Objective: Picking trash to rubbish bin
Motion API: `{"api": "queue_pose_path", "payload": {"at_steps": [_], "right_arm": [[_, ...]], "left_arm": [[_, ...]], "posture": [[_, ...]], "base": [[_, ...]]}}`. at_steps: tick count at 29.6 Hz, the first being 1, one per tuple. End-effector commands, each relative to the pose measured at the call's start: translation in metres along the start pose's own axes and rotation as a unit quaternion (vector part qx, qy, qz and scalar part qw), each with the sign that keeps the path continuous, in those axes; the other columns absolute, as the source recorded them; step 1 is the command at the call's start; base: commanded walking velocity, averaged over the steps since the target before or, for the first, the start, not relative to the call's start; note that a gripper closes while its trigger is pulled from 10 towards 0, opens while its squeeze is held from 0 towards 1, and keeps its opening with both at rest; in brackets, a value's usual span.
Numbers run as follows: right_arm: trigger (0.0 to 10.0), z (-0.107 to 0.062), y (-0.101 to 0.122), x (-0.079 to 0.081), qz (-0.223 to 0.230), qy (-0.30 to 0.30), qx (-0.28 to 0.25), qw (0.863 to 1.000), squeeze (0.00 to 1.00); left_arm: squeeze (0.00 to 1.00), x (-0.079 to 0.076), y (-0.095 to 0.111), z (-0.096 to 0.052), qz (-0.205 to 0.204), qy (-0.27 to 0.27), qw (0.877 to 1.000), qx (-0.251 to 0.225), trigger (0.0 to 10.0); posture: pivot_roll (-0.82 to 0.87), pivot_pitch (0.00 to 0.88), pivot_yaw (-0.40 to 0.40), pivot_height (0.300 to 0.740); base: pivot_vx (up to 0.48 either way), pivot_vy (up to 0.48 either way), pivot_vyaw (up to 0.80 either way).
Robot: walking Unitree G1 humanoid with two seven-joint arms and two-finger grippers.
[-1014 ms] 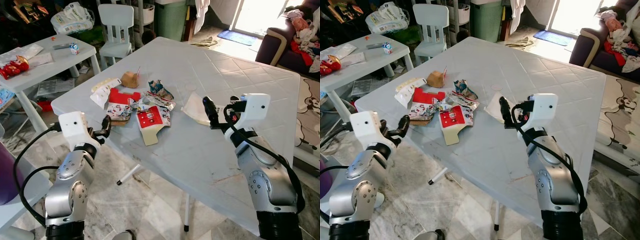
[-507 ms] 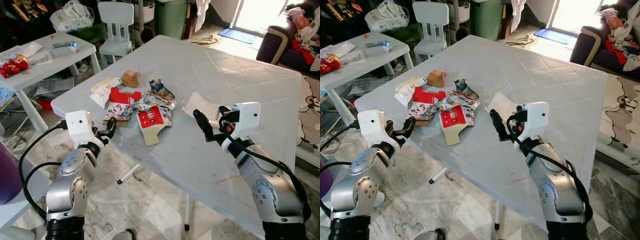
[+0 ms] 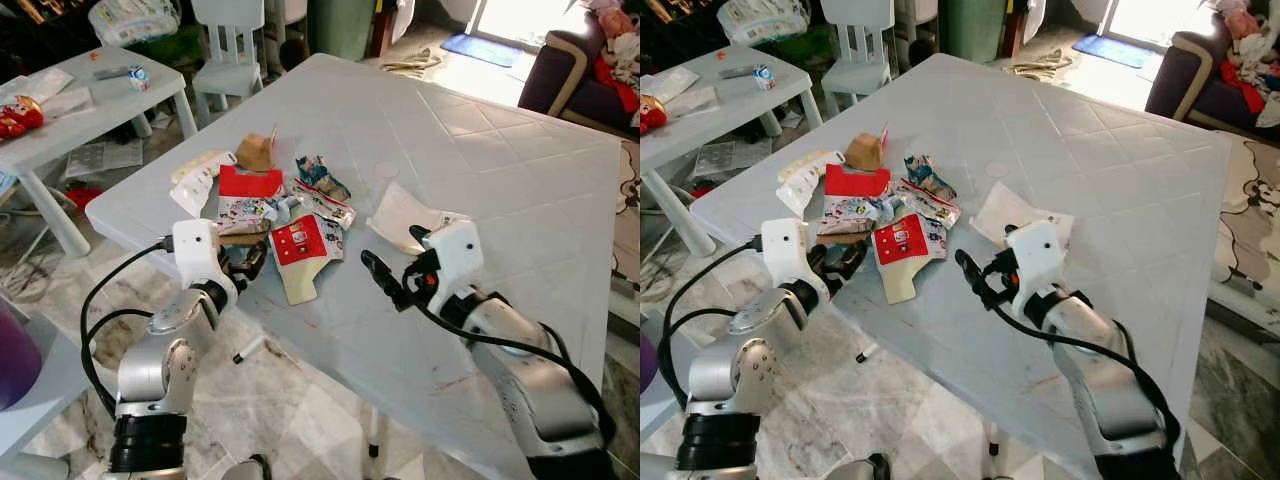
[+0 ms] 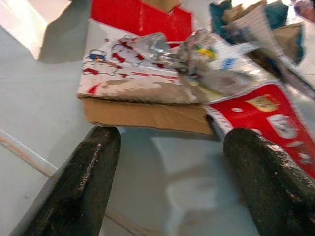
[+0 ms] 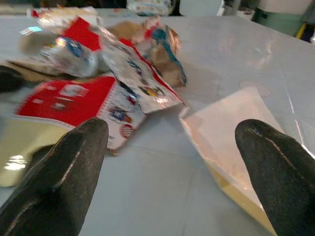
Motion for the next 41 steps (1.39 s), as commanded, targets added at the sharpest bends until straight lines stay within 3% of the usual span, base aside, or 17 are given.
{"api": "queue_pose_path", "payload": {"at_steps": [1,7,18,24,29,37,38,41], "right_arm": [[10.0,0.008,-0.005,-0.007,-0.019,-0.019,0.003,1.000,0.00],[10.0,0.025,-0.014,-0.013,-0.079,-0.040,0.020,0.996,0.00],[10.0,0.052,-0.019,-0.016,-0.093,-0.052,0.006,0.994,0.00],[10.0,0.060,-0.021,-0.016,-0.118,-0.064,0.007,0.991,0.00],[10.0,0.063,-0.036,-0.031,-0.150,-0.111,0.062,0.981,0.00],[10.0,0.063,-0.044,-0.041,-0.109,-0.137,0.085,0.981,0.00],[0.0,0.063,-0.046,-0.042,-0.093,-0.141,0.087,0.982,0.00],[0.0,0.064,-0.047,-0.042,-0.077,-0.144,0.090,0.982,0.00]], "left_arm": [[0.00,-0.005,0.000,-0.009,0.007,-0.009,1.000,-0.010,10.0],[0.00,-0.009,-0.009,-0.022,0.007,-0.007,1.000,0.002,10.0],[0.00,-0.014,-0.007,-0.042,0.006,0.007,1.000,-0.015,10.0],[0.00,-0.015,-0.006,-0.042,0.008,0.006,1.000,-0.014,10.0],[0.00,-0.015,-0.005,-0.043,0.011,0.005,1.000,-0.013,10.0],[0.00,-0.016,-0.005,-0.042,0.012,0.002,1.000,-0.012,10.0],[0.00,-0.017,-0.005,-0.041,0.011,0.000,1.000,-0.012,10.0],[0.00,-0.018,-0.005,-0.041,0.009,-0.002,1.000,-0.012,10.0]], "posture": [[0.09,0.135,-0.064,0.740],[0.11,0.139,-0.068,0.740],[0.19,0.145,-0.069,0.740],[0.20,0.144,-0.067,0.740],[0.20,0.140,-0.064,0.740],[0.20,0.138,-0.064,0.740],[0.20,0.138,-0.064,0.740],[0.20,0.137,-0.063,0.740]], "base": [[0.000,0.000,0.00],[0.000,0.000,0.00],[0.000,0.000,0.00],[0.000,0.000,0.00],[0.000,0.000,0.00],[0.000,0.000,0.00],[0.000,0.000,0.00],[0.000,0.000,0.00]]}}
Point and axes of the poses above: a point about 5 cm out from each wrist's last joint towards the gripper, its own z axis pointing out of the wrist towards the gripper, its own y axis along the axis of the wrist's last joint, x = y × z, the point moved 2 cm from there along z, pointing out of the wrist towards the gripper, and after that the axes turned 3 degrees about z, right-handed, at the moved point
